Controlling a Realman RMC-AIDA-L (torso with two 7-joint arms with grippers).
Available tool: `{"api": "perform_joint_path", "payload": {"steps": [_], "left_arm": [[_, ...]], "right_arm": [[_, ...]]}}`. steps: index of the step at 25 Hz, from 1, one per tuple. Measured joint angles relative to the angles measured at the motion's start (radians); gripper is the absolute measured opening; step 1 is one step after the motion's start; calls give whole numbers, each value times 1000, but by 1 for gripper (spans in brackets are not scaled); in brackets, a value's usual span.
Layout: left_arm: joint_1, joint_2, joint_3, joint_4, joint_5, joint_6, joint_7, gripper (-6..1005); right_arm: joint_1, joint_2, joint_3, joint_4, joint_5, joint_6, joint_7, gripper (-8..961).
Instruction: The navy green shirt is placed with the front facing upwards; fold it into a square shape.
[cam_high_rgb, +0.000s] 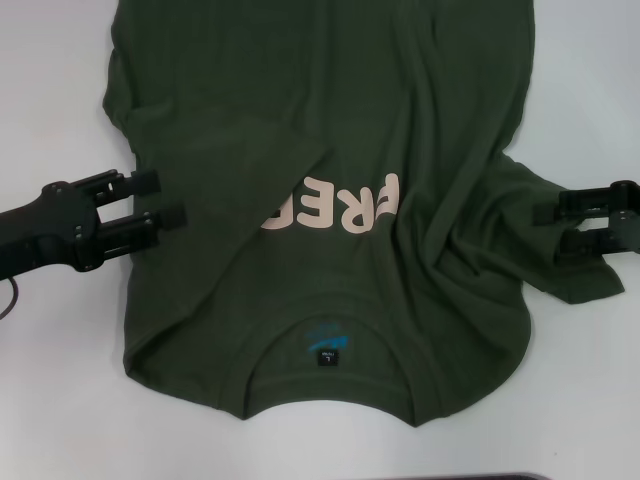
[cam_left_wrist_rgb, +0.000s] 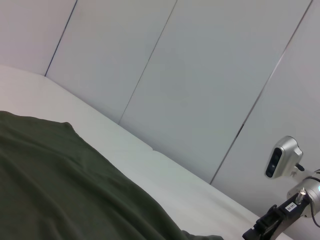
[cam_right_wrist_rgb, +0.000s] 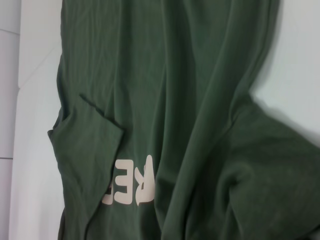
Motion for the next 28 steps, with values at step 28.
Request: {"api": "perform_joint_path", "payload": {"steps": [28], "left_arm": [[6,0,0,0,-26,6,0,721]], "right_arm": [[-15,-6,-6,9,-8,24,-3,423]]}}
